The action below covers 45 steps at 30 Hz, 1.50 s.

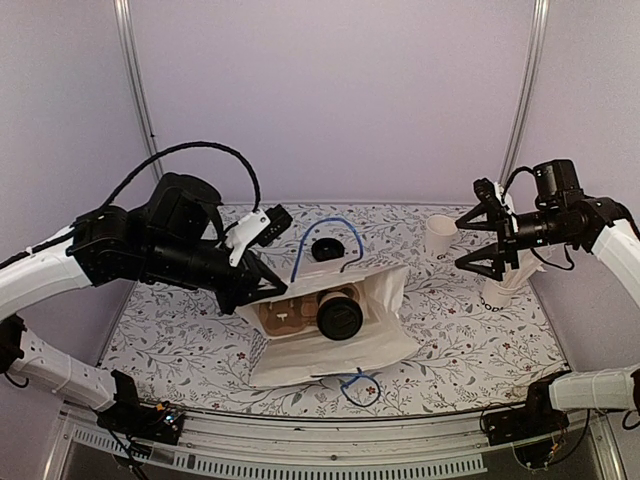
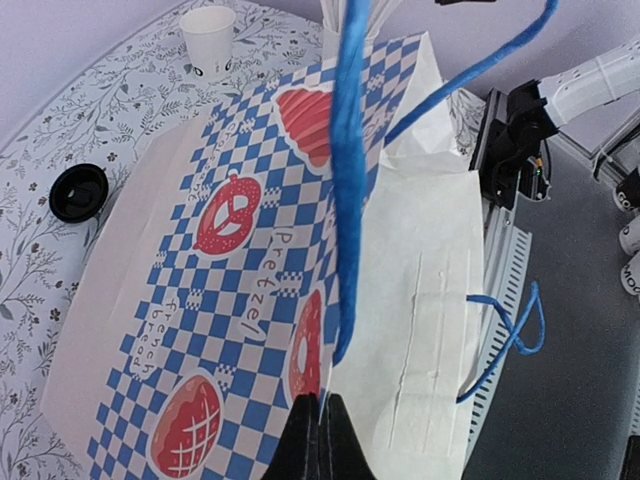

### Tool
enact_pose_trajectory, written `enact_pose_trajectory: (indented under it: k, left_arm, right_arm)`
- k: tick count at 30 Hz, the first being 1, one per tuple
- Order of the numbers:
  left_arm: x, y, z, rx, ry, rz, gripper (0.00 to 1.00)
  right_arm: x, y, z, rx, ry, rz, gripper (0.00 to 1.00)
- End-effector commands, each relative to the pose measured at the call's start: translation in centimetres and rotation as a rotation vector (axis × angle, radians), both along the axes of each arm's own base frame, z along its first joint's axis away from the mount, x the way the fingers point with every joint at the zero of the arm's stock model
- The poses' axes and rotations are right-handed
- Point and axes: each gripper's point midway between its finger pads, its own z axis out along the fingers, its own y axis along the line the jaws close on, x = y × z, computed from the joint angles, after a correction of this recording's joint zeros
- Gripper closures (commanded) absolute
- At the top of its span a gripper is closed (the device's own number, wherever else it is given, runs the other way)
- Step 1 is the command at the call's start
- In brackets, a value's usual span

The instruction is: Pack the takeout coffee

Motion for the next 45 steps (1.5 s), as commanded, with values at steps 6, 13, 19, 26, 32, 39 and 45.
enact_pose_trajectory:
  k: [6,13,19,26,32,39,45]
  left_arm:
    - [0.7,0.0,1.5,-0.040,-0.055,0.056,1.00]
    - [4.7,2.7,0.6,0.035,-0.077,0.188,1.00]
    - [9.5,4.2,1.4,0.023,-0.125,0.264,0.89]
    - [13.6,5.6,2.9,0.039,-0.212,0.386,0.47]
    - [14.4,7.3,5.6,0.036,-0.299,0.462,0.35]
    - [12.3,6.8,9.6,-0.076,-0.358,0.356,0.31]
    - [10.1,5.1,9.9,-0.225,-0.352,0.236,0.33]
  right_arm:
    - [0.1,-0.1,-0.2,-0.003,0.019,-0.001,0.01]
    - [1.4,-0.4,1.3,-0.014,-0.007,-0.061,0.01]
    - [2.0,-0.5,1.5,-0.022,-0.002,-0.078,0.01]
    - [2.6,-1.0,1.8,-0.042,-0.015,-0.126,0.01]
    - [4.6,-2.8,2.0,-0.076,-0.029,-0.296,0.01]
    - [7.3,-7.2,2.0,-0.122,-0.002,-0.546,0.04]
    - [6.6,-8.7,2.1,-0.158,-0.050,-0.607,0.25]
